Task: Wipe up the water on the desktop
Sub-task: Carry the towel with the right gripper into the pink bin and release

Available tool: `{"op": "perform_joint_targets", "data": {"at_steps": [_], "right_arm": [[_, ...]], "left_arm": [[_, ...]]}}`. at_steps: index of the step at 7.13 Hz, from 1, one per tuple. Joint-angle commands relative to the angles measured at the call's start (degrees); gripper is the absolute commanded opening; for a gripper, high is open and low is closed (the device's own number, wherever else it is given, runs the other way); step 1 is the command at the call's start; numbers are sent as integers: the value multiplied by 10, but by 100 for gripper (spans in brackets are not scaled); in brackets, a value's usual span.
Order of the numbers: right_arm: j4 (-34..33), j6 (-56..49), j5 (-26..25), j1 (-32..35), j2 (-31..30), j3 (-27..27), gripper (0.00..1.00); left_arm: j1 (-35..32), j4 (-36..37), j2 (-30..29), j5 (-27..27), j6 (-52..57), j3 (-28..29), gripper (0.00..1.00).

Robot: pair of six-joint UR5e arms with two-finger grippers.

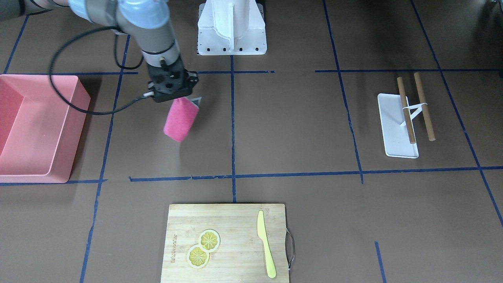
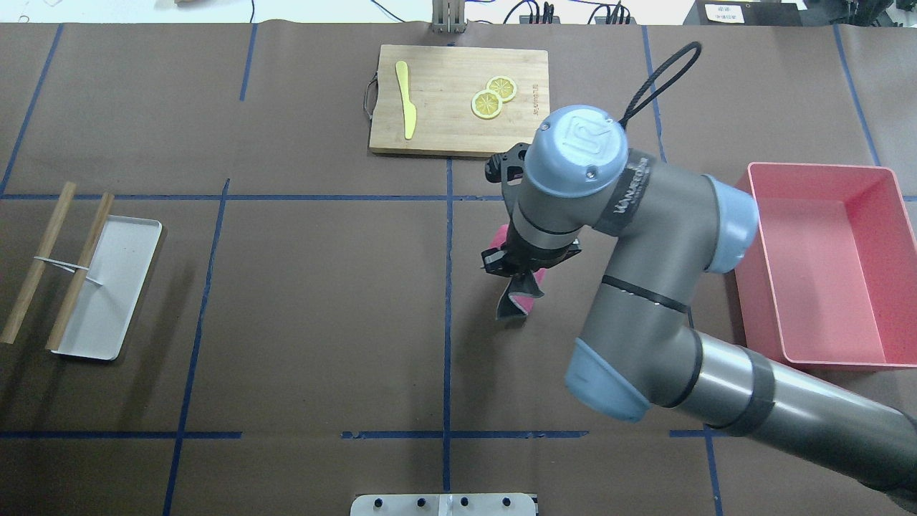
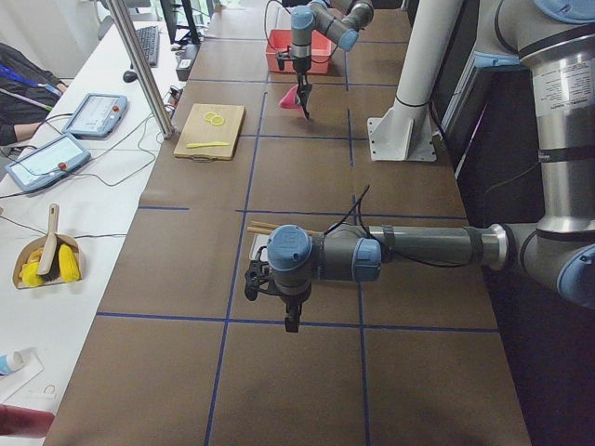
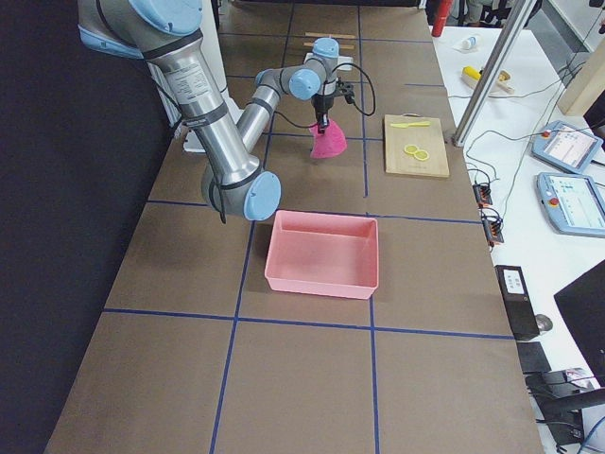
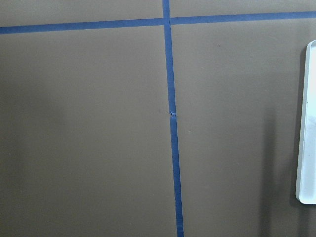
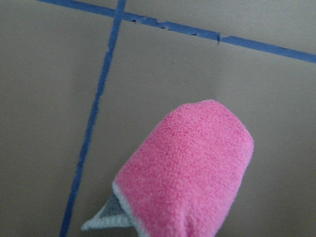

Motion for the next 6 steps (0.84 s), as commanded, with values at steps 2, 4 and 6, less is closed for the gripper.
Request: {"op": "perform_joint_targets", "data": {"at_steps": [2,4,6], "right_arm": [[-72,-197,62,141,-46,32,0],[-95,-332,66,205,-137,95,0],[-92,-431,120,267,-222,110,0]], "left_arm": [[14,6,-7,2,2,-2,100],[13,6,-8,2,2,-3,100],[12,6,-8,2,2,-6,100]]}}
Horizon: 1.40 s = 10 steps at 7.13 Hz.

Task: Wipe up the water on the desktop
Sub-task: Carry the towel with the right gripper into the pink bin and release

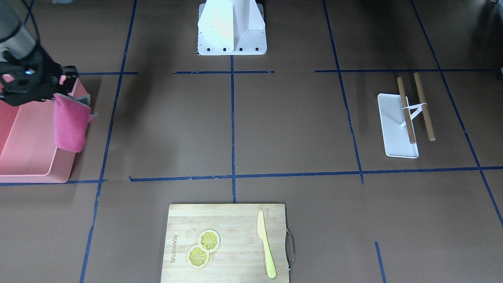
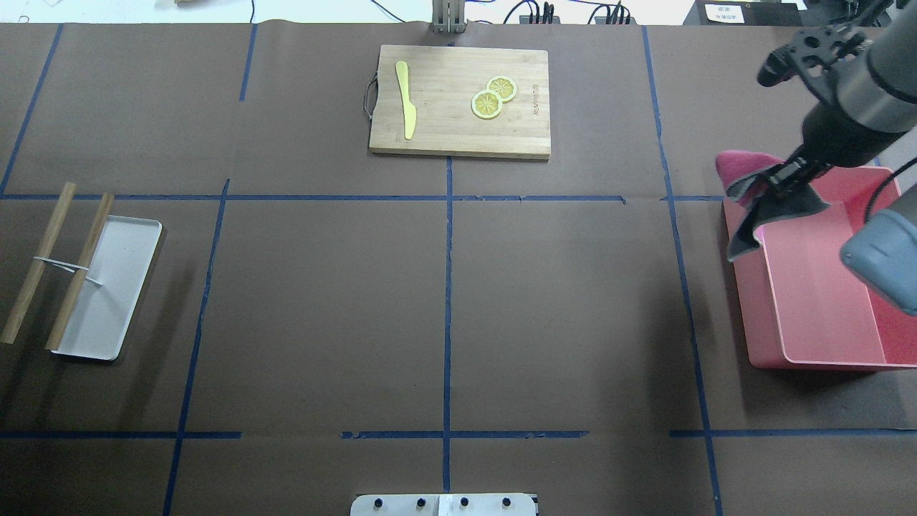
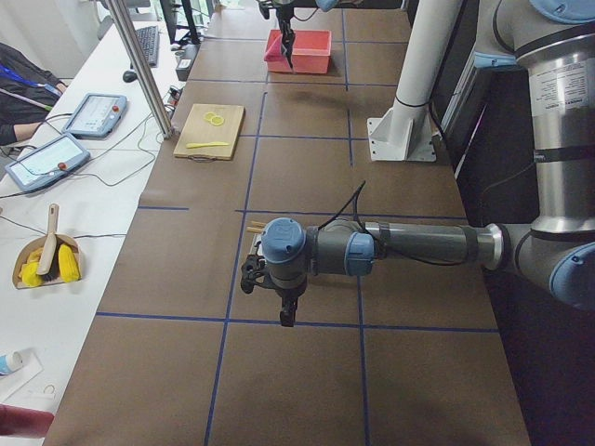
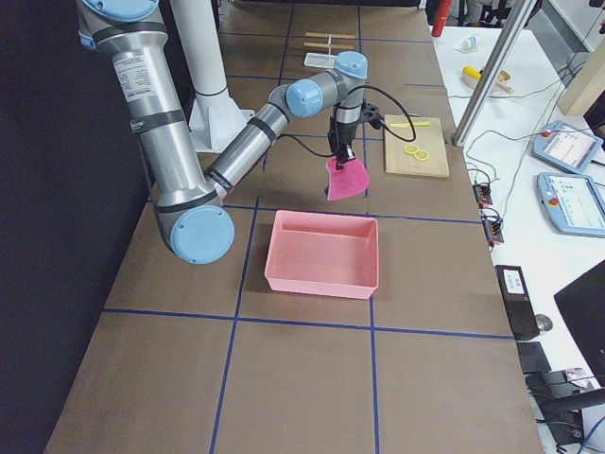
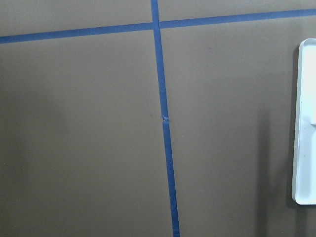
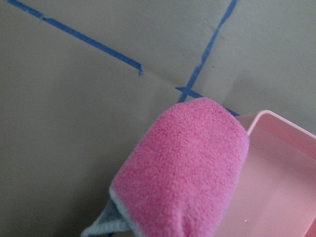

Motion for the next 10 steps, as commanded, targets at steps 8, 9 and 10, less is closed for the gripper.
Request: {"op": "perform_joint_targets", "data": {"at_steps": [8,9,10], "right_arm": [[-1,-46,43,179,-154,-13,100],[-1,-46,43,186,-155,-17,100],[-1,-48,43,203,-156,-30,100]], "left_arm": [[-2,0,1,0,0,-6,100],[-1,0,0,1,0,-6,100],[1,0,-4,1,0,-6,100]]}}
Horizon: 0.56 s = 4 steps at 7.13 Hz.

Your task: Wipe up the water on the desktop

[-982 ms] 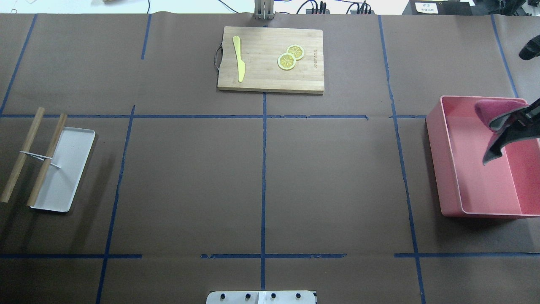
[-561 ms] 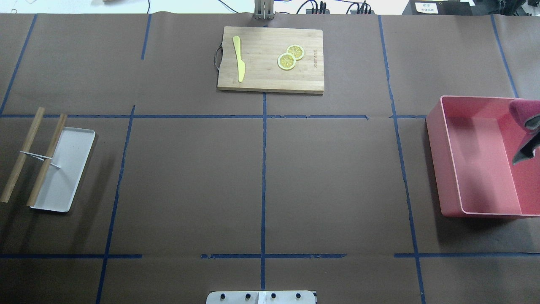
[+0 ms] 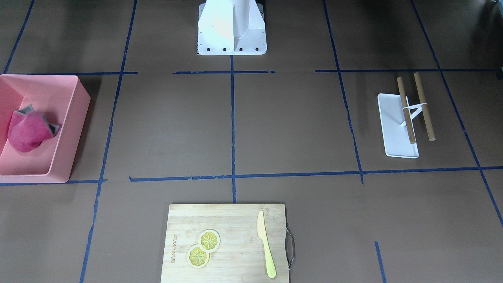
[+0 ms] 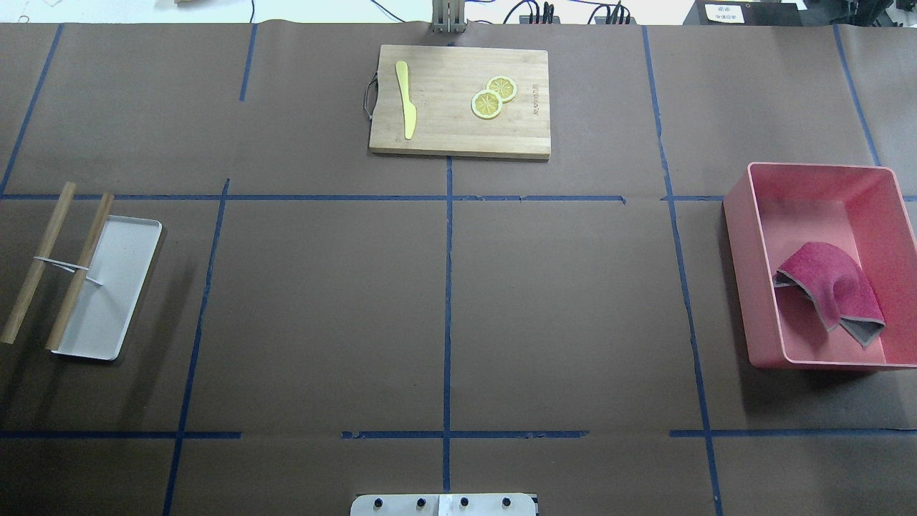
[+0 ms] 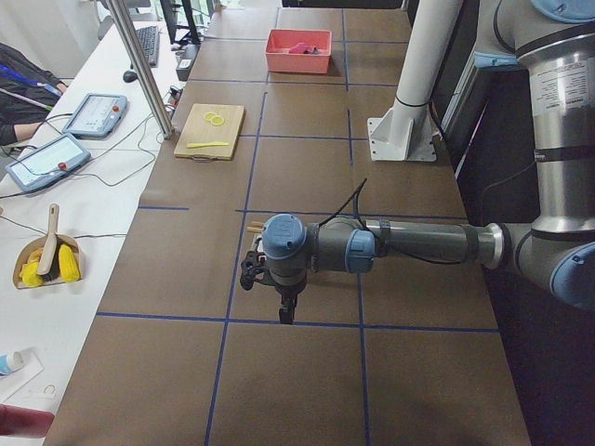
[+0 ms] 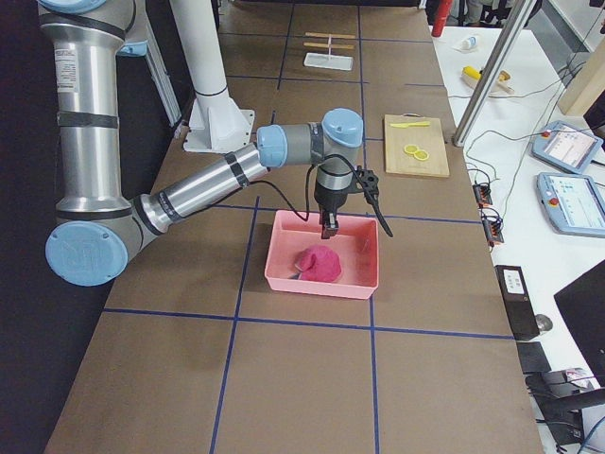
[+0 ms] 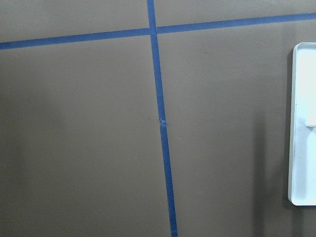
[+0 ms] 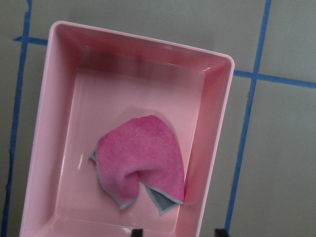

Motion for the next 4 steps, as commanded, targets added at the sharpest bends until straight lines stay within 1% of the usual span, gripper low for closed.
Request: {"op": "perform_joint_targets", "data": {"at_steps": [1,2,3,4], "right_arm": [[5,-12,0,28,-24,-18,100],[59,-18,1,43,-55,-29,100],[124,-18,1,49,-92,-47,100],[201,-17,0,52,-128,-75,100]], "left_arm": [[2,0,-3,0,1,0,100],[4,0,-5,0,14,1,100],[8,3,-7,16,60,13,100],[8,39,-18,30,90,11,100]]}}
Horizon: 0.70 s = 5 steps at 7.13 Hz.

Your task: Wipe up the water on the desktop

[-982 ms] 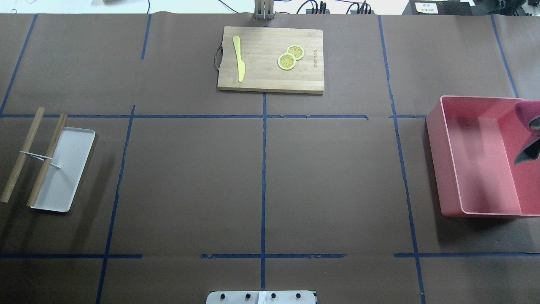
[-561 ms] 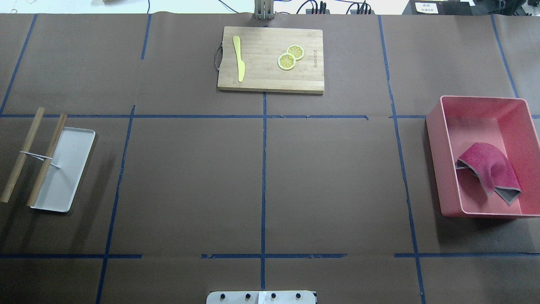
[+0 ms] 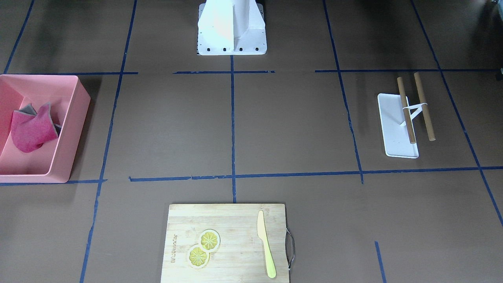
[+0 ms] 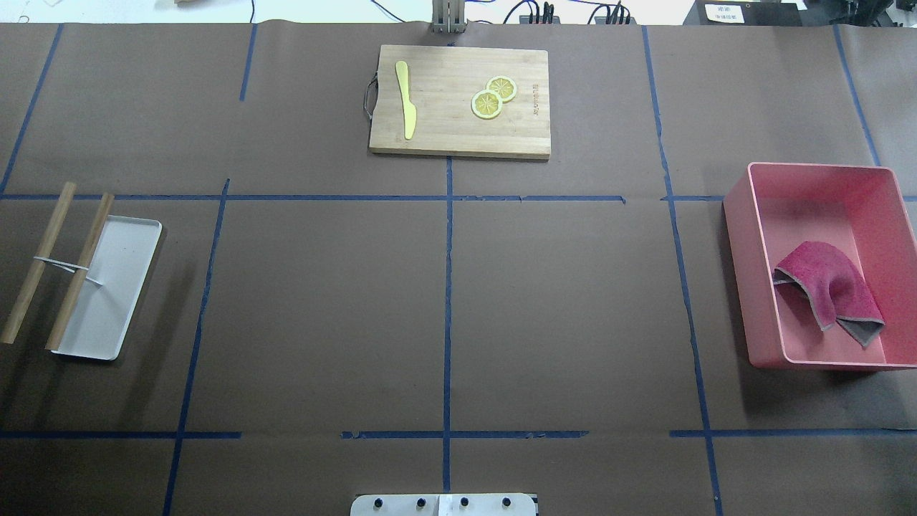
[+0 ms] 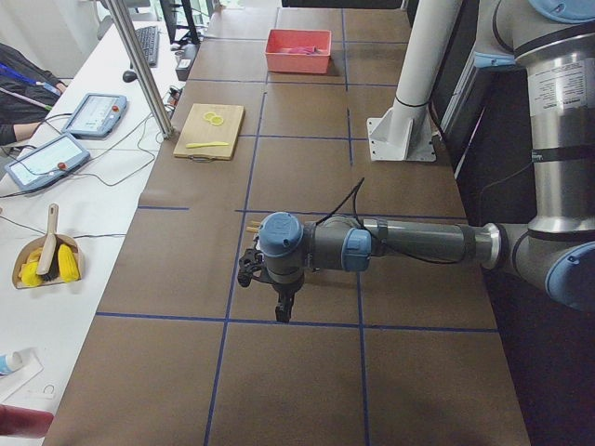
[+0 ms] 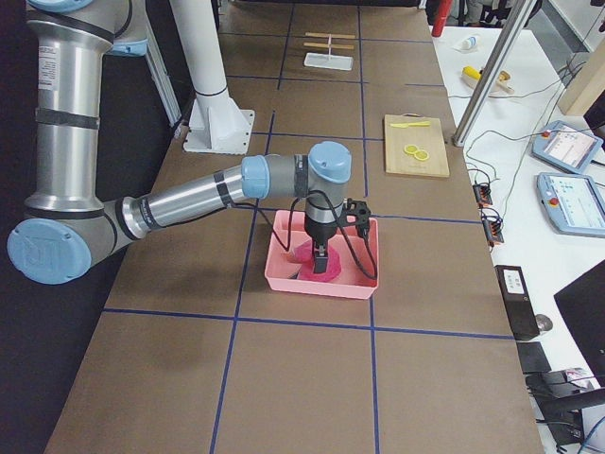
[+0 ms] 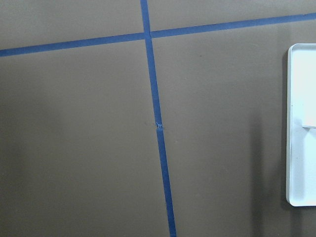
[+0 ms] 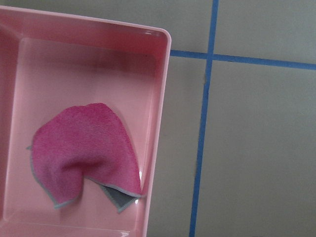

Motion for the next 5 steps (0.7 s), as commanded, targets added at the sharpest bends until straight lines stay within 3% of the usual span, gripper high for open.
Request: {"op": "perform_joint_targets", "data": {"at_steps": [1,5], "right_arm": [[132,4,0,9,-60,-58,100],[135,11,2,10,-65,-61,100]], "left_arm": [[0,59,-18,20,78,2,100],[-10,72,-40,25,77,-7,100]]}}
